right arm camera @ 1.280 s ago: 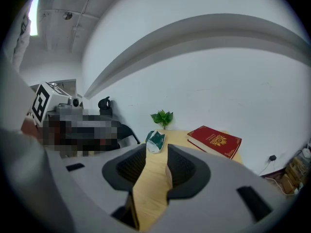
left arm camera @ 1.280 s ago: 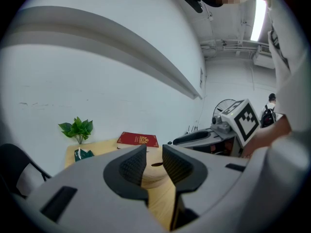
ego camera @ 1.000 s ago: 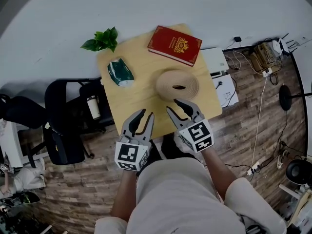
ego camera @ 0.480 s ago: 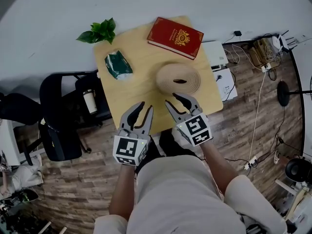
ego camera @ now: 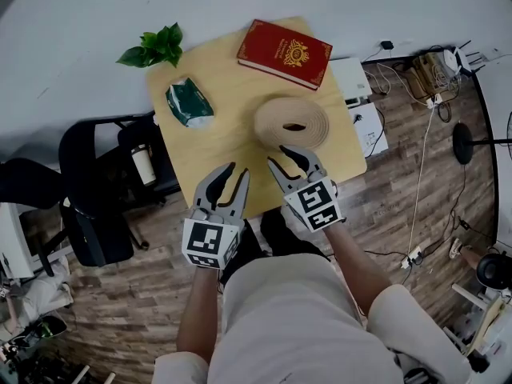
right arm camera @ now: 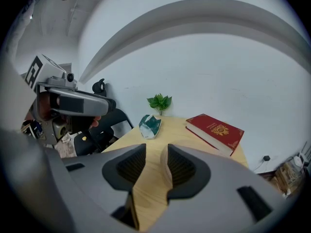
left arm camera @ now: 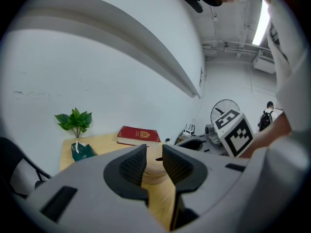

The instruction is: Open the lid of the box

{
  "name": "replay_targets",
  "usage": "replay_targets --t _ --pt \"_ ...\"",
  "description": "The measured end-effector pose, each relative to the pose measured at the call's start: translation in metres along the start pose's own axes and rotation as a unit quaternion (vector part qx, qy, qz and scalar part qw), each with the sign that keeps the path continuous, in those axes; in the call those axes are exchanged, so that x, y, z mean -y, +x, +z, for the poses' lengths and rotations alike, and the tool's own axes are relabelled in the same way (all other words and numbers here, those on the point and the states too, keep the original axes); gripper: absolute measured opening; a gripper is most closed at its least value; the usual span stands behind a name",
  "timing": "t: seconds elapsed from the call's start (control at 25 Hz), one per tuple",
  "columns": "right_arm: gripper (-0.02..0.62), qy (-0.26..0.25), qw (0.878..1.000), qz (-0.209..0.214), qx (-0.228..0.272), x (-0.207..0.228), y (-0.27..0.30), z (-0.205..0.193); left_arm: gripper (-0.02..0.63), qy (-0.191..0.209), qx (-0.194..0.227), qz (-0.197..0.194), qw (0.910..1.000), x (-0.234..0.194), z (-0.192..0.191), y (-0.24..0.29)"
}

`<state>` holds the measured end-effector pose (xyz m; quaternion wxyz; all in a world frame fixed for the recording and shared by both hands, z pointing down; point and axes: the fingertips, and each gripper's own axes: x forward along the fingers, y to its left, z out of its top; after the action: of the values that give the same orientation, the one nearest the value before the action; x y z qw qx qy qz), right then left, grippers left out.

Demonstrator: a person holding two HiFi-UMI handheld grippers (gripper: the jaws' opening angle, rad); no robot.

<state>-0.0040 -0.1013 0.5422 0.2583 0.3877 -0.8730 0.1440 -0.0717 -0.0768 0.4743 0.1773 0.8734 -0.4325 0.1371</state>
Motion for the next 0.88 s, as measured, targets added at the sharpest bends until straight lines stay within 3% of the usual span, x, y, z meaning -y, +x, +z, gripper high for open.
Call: replay_targets --t 0.88 --pt "0.138 -0.038 0.998 -0.026 -0.041 0.006 0.046 -0.021 0.089 0.000 -0.008 -0.005 1.0000 -0.016 -0.005 0.003"
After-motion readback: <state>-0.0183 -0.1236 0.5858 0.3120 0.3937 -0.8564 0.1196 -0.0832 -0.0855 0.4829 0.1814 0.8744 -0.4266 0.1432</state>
